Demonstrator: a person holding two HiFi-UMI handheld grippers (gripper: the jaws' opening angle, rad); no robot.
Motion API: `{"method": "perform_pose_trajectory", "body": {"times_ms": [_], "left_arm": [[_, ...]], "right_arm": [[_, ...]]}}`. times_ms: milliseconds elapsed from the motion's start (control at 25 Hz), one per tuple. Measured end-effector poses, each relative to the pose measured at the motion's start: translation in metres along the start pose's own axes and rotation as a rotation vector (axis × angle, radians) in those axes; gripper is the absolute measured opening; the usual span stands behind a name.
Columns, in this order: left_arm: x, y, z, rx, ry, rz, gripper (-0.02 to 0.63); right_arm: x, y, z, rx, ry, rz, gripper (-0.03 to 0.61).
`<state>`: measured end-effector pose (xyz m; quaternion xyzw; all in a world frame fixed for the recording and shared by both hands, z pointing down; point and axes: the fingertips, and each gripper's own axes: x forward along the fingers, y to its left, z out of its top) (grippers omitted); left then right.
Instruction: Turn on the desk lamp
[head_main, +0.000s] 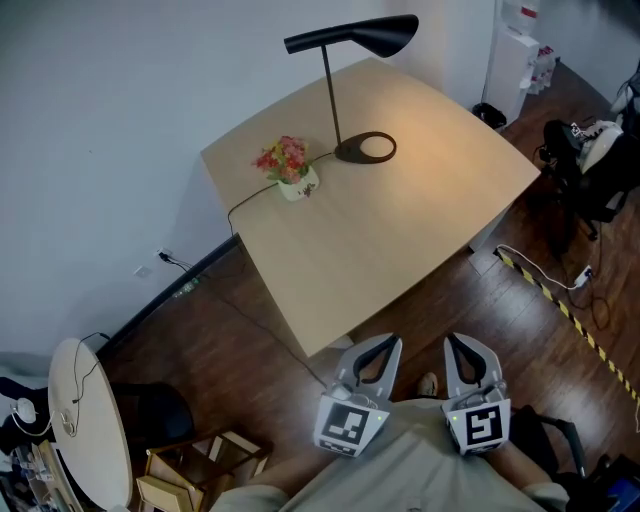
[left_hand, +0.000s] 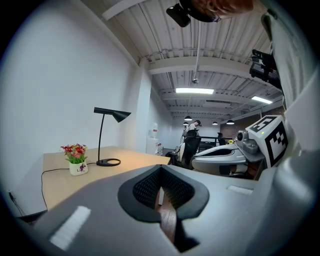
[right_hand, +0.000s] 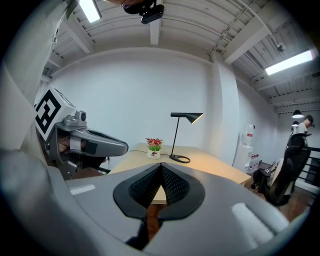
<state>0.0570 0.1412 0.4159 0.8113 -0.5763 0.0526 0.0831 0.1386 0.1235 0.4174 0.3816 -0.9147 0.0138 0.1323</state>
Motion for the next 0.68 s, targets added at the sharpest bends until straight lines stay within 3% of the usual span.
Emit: {"method": "perform_pose_trajectory", "body": {"times_ms": [680], "left_arm": [[0.0044, 0.0010, -0.0034, -0.005, 0.025, 0.062, -0.002]], "right_arm": [[0.0090, -0.0046, -0.0063, -0.010, 0.005, 0.074, -0.003]]}}
